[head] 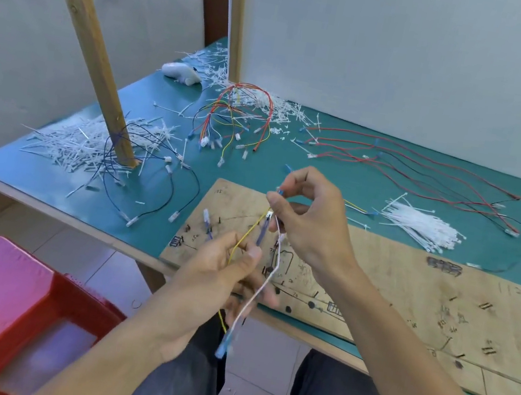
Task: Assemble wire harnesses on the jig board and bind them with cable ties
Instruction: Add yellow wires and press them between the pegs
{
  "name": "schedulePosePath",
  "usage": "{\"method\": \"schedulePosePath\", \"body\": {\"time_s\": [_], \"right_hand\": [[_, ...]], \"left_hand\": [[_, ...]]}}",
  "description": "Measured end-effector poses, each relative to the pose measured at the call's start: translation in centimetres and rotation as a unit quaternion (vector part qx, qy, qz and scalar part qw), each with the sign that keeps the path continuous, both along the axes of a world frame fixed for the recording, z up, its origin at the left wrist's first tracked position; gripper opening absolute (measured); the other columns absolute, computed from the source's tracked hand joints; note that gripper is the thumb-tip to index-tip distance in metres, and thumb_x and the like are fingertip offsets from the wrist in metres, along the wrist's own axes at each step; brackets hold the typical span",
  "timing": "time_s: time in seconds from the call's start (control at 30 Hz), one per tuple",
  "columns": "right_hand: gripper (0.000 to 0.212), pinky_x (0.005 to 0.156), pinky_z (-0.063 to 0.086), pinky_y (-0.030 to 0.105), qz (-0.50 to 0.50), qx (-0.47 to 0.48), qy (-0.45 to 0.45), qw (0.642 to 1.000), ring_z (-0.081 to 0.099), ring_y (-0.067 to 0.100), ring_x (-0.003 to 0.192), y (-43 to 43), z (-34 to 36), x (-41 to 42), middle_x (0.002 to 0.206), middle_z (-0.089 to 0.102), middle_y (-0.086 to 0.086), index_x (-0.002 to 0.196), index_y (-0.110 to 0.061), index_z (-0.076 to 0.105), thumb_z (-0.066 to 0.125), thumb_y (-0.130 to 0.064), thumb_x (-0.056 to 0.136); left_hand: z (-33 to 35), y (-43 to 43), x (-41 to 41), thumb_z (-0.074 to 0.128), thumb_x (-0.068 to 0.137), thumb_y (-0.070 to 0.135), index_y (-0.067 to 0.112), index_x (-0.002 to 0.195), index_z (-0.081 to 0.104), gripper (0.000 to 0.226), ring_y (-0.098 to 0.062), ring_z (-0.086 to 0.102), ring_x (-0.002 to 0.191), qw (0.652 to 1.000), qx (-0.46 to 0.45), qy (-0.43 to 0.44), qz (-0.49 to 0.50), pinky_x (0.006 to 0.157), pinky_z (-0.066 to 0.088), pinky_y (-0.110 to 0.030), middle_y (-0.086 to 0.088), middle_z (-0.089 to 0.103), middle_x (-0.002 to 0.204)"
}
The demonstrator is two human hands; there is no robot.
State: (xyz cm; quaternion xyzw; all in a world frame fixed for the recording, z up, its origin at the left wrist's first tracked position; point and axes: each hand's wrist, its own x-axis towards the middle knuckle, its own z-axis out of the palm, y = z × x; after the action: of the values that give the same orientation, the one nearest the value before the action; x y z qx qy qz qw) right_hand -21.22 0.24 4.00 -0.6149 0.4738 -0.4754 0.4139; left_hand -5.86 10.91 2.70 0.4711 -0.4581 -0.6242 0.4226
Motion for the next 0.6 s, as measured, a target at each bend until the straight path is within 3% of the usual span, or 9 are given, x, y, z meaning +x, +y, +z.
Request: {"method": "schedulePosePath", "body": {"time_s": [0.13, 0.27, 0.43, 0.6], "right_hand": [[0.022, 0.054, 0.051, 0.034, -0.02, 0.006, 0.072, 0.997, 0.074, 0.021, 0.058, -1.3, -1.6, 0.1, 0.093, 0.07, 0.005, 0.09, -0.016, 0.06, 0.081, -0.01, 0.091], [0.025, 0.069, 0.055, 0.034, -0.039, -0.012, 0.192, 0.98, 0.063, 0.009, 0.062, -2.9, -2.8, 0.5, 0.079, 0.073, -0.006, 0.081, -0.024, 0.065, 0.09, -0.021, 0.082], [0.021, 0.084, 0.054, 0.037, -0.047, -0.023, 0.256, 0.965, 0.067, 0.011, 0.085, -3.7, -3.4, 1.5, 0.078, 0.072, -0.015, 0.083, -0.027, 0.068, 0.089, -0.026, 0.082], [0.017, 0.086, 0.053, 0.038, -0.037, -0.031, 0.29, 0.956, 0.064, 0.016, 0.098, -3.9, -3.5, 2.0, 0.08, 0.073, -0.015, 0.084, -0.028, 0.07, 0.087, -0.026, 0.083]], "left_hand": [[-2.0, 0.4, 0.7, 0.052, 0.108, 0.043, 0.032, 0.095, 0.061, 0.02, -0.017, 0.054, 0.058, 0.994, -0.019, -0.084, 0.063, 0.061, 0.048, -0.027, -0.005, 0.058, 0.056], [-3.5, 0.7, 1.3, 0.053, 0.109, 0.035, 0.03, 0.092, 0.058, 0.018, -0.02, 0.042, 0.042, 0.984, -0.038, -0.13, 0.115, 0.04, 0.037, -0.027, -0.004, 0.047, 0.05], [-4.8, 0.6, 1.4, 0.049, 0.109, 0.035, 0.035, 0.086, 0.05, 0.023, -0.02, 0.052, 0.039, 0.963, -0.061, -0.237, 0.114, 0.049, 0.04, -0.029, -0.003, 0.054, 0.046], [-5.0, 0.3, 1.5, 0.049, 0.109, 0.033, 0.039, 0.084, 0.045, 0.026, -0.017, 0.057, 0.041, 0.949, -0.071, -0.286, 0.11, 0.059, 0.043, -0.036, -0.009, 0.06, 0.047]]}}
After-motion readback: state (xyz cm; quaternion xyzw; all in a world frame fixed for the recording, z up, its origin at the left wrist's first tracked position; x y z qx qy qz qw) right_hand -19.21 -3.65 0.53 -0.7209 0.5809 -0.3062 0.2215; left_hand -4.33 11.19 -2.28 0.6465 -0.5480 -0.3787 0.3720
